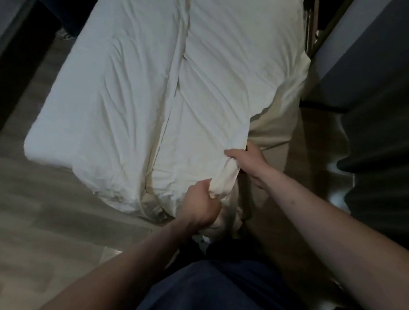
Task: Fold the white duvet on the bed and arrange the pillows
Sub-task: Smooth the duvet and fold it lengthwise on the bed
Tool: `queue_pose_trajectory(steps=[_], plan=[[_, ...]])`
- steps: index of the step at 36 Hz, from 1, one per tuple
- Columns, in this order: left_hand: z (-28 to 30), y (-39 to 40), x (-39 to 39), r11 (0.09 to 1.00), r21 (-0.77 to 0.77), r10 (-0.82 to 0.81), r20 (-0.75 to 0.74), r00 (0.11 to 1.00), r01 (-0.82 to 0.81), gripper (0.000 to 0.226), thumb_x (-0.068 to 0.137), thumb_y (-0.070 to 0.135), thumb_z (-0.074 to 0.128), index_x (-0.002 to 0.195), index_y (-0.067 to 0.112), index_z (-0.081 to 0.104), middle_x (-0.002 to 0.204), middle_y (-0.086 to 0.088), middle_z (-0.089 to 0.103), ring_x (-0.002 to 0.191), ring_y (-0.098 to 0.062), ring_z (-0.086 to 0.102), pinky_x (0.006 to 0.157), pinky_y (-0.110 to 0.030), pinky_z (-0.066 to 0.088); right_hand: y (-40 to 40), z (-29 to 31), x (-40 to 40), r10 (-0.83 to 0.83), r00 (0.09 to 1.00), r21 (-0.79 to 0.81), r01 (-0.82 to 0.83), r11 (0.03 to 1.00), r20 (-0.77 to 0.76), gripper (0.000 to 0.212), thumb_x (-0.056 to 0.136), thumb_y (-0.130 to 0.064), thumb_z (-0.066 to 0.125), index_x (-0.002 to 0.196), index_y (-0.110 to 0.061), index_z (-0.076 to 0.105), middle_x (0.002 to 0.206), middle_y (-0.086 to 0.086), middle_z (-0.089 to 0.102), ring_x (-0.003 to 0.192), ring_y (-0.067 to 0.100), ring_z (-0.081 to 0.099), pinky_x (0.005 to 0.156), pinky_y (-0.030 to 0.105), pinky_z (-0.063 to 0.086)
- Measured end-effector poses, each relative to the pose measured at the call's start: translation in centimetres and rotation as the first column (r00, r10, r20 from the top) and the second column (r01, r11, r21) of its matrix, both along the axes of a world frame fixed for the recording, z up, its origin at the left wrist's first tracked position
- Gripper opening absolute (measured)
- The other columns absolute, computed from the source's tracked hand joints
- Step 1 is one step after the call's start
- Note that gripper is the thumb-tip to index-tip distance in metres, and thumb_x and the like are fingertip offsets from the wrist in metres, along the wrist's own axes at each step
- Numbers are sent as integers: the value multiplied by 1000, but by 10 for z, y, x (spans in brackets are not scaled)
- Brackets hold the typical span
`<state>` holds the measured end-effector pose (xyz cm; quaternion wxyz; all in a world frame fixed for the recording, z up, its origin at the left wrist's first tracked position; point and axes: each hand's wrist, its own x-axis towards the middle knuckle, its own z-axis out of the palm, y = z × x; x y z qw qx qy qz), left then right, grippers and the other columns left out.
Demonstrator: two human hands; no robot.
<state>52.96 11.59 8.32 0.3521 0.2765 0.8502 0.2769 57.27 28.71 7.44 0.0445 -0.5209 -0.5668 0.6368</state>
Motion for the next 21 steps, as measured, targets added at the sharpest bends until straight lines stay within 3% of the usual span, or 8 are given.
queue_pose_trajectory(steps=[2,3,5,7,10,13,16,21], plan=[[-1,-5,-18,998,-46,-30,-2,1000,30,26,59,22,49,80,25,65,87,-1,74,90,-23,68,76,-33,55,12,-8,10,-69,998,-87,67,994,-16,48,66,-42,75,104,-15,67,100,5,70,79,20,65,62,34,56],[-1,-9,-25,996,-60,-62,-1,998,62,23,58,22,48,75,26,62,85,0,73,89,-23,68,75,-34,56,17,-14,14,-125,992,-121,126,985,12,66,61,-52,75,114,-15,64,105,7,68,81,21,63,61,32,55],[-4,-17,-33,991,-60,-120,18,993,121,17,56,25,47,68,31,57,80,1,72,86,-22,69,72,-35,56,28,-27,21,-214,965,-89,229,969,154,93,59,-66,73,135,-17,52,127,5,61,104,25,61,84,38,55],[-4,-23,-37,985,-42,-169,31,985,170,21,55,29,47,72,32,59,79,2,72,85,-22,69,71,-37,56,36,-36,23,-275,924,-61,300,952,265,104,66,-68,72,147,-14,37,141,7,49,125,32,51,103,41,44],[-4,-27,-42,974,-12,-225,25,974,225,31,55,29,46,81,22,63,79,2,72,84,-23,68,70,-38,55,41,-37,10,-343,889,-141,398,906,302,121,60,-67,78,153,-14,22,145,9,44,128,33,48,104,41,43],[1,-26,-49,959,28,-284,32,958,283,26,59,32,48,76,18,61,79,0,71,82,-22,67,68,-35,52,43,-31,-9,-283,905,-142,340,930,317,93,71,-40,79,144,-8,30,129,8,50,117,30,54,92,37,49],[7,-33,-61,937,72,-345,48,937,341,27,63,29,50,81,15,64,83,1,72,82,-17,66,70,-32,51,43,-31,-33,-288,910,-18,308,951,297,60,73,-6,63,130,-6,47,121,11,59,106,31,63,87,39,56],[9,-67,-102,948,164,-301,180,936,274,14,68,-2,56,75,8,64,68,5,67,67,6,60,65,-18,46,19,-20,-81,-408,909,79,403,912,81,54,74,2,48,124,-12,63,112,6,69,99,29,67,85,37,57]])
